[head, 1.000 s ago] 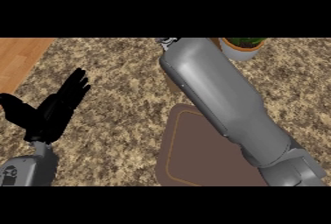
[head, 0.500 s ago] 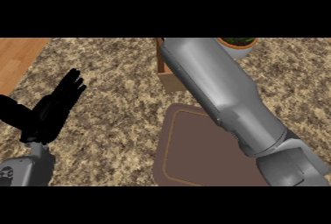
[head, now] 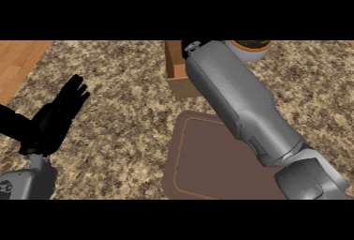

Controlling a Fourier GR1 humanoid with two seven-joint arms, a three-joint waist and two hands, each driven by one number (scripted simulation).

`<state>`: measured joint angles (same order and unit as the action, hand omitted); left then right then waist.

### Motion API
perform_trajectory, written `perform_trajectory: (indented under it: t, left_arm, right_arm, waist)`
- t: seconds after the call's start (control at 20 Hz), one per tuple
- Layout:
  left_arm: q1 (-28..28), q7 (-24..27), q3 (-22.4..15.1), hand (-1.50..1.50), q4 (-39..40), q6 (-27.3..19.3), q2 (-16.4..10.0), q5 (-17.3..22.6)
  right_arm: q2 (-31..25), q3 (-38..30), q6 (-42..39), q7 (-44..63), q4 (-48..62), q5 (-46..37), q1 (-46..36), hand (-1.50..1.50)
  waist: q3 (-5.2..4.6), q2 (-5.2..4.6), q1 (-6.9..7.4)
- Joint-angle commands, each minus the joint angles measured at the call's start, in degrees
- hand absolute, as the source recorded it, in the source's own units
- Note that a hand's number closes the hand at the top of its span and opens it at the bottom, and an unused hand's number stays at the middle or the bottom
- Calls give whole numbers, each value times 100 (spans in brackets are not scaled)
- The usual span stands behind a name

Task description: Pick the bell pepper from the tray and place it in the cardboard box

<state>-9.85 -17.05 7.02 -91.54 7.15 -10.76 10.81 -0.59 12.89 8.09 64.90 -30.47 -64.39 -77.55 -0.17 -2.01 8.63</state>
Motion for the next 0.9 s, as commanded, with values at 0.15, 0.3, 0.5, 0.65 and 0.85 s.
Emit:
perform_trajectory:
  t: [0.15,0.3,0.5,0.65,0.85]
  left_arm:
    - [-229,-22,93,0,134,-4,-81,20]
    - [-74,-56,-53,0,59,-115,70,-93]
    - [-233,-105,96,0,135,-13,-50,71]
    - [25,114,83,0,153,-31,-5,-35]
    - [35,51,144,0,122,-109,-35,-53]
  right_arm:
    - [56,-360,972,900,451,719,424,-150]
    - [56,-239,1236,497,559,1087,472,-150]
    - [57,101,1980,187,369,1192,524,-150]
    - [57,83,3023,224,-20,928,542,-150]
    - [57,-79,4207,369,-166,652,545,-150]
  waist:
    - [6,-15,-59]
    - [11,3,44]
    - [11,8,47]
    - [12,84,-137]
    - [13,106,-288]
